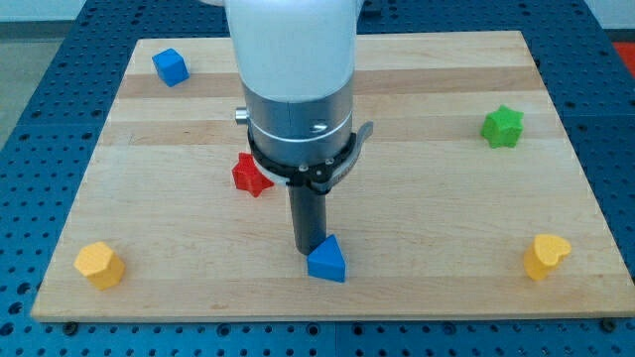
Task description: Slide the red star vertical to the hexagon
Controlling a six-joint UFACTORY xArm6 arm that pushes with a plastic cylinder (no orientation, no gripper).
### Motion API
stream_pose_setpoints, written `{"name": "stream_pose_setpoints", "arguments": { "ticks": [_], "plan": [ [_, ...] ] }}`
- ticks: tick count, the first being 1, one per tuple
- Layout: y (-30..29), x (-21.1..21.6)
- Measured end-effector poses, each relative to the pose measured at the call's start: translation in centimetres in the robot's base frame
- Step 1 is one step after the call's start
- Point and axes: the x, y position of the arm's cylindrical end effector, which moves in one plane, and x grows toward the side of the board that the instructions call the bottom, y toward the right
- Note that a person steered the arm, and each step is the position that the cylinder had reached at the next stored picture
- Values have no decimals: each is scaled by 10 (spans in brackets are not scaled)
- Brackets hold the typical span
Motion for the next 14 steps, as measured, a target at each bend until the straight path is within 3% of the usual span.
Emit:
{"name": "stream_pose_setpoints", "arguments": {
  "ticks": [1,3,5,6,8,9,14],
  "plan": [
    [0,4],
    [-25,-65],
    [-70,-72],
    [-69,-82],
    [1,-81],
    [-11,-106],
    [-124,-111]
  ]
}}
